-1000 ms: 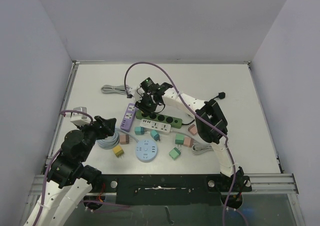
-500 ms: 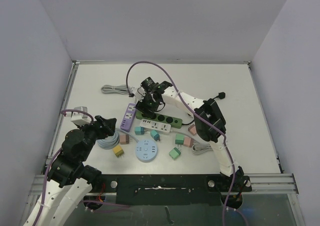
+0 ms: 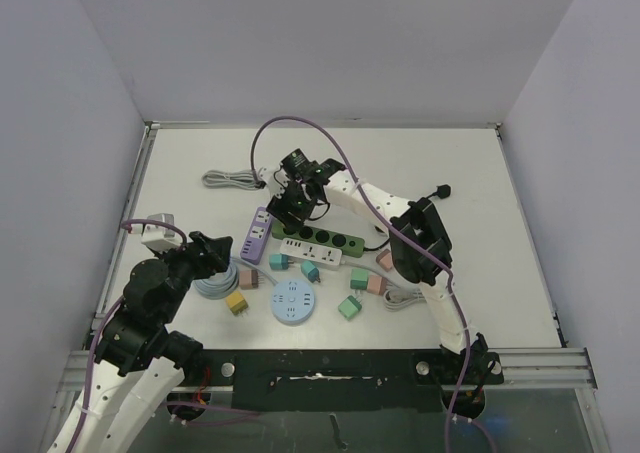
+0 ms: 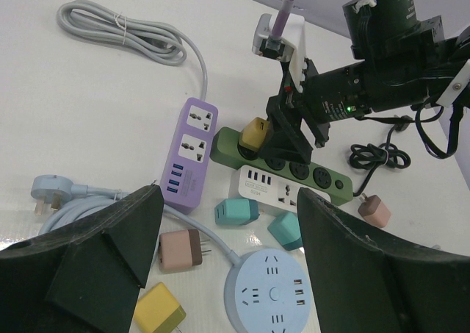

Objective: Insert the plug

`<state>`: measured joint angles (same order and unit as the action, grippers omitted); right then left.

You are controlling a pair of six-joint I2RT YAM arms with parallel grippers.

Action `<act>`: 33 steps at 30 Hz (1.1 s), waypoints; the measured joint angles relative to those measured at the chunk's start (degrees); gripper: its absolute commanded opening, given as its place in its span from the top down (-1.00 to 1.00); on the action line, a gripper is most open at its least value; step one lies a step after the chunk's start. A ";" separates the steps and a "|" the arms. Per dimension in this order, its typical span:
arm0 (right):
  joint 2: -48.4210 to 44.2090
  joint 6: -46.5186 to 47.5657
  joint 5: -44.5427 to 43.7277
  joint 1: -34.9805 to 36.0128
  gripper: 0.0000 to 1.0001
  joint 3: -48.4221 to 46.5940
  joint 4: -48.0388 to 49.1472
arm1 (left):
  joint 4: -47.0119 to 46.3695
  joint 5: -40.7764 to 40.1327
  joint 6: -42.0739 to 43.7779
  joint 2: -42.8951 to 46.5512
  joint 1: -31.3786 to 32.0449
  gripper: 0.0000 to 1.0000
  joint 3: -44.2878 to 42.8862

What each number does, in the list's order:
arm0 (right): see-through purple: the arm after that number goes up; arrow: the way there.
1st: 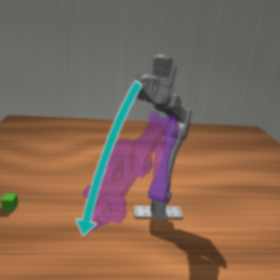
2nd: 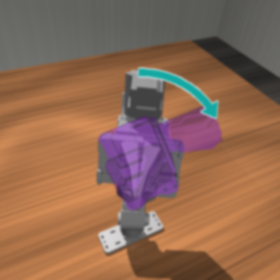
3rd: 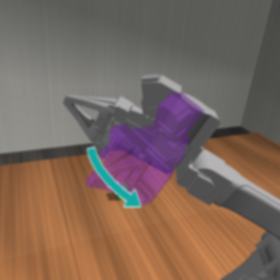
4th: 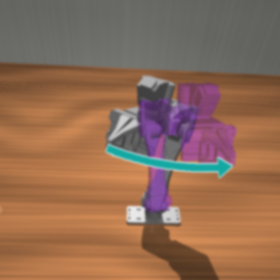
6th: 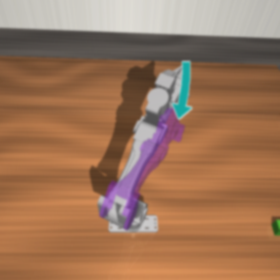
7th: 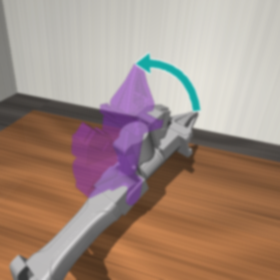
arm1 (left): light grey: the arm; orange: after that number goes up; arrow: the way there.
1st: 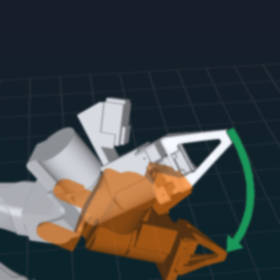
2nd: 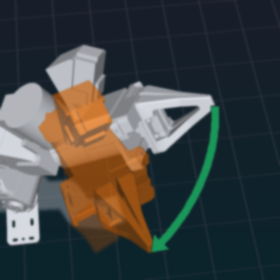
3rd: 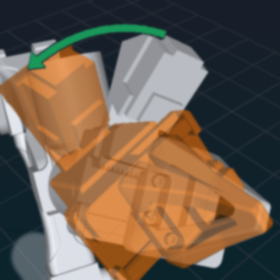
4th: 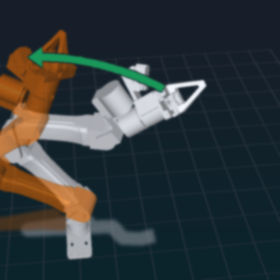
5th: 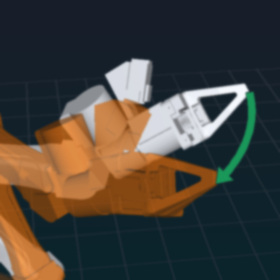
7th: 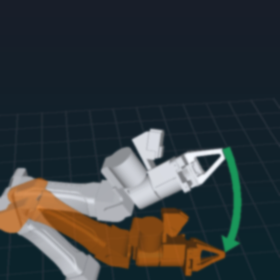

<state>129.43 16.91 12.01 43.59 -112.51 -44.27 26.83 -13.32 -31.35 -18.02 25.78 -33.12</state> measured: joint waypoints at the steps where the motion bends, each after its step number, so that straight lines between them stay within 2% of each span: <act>1: 0.00 0.00 0.37 0.00 -0.15 -0.09 0.28 | 0.00 0.00 0.00 0.02 0.00 -0.44 0.00; 5: 0.00 -0.04 0.90 0.00 0.16 -0.11 0.66 | 0.00 0.00 0.00 0.00 0.00 -0.44 0.00; 11: 0.17 0.81 -0.02 0.63 0.98 -0.44 -0.22 | 0.00 0.00 0.00 0.02 0.00 -0.44 0.00; 20: 1.55 2.10 -4.11 2.25 1.00 -2.16 -1.86 | 0.00 0.00 0.00 0.44 0.00 -0.44 0.00; 33: 5.14 1.01 -3.91 1.99 1.00 -6.67 -5.97 | 0.00 0.00 0.02 0.52 0.00 -0.44 0.00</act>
<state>134.56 17.91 8.10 45.58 -119.17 -50.24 26.83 -13.32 -31.33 -17.50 25.78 -33.12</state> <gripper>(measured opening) 0.317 0.717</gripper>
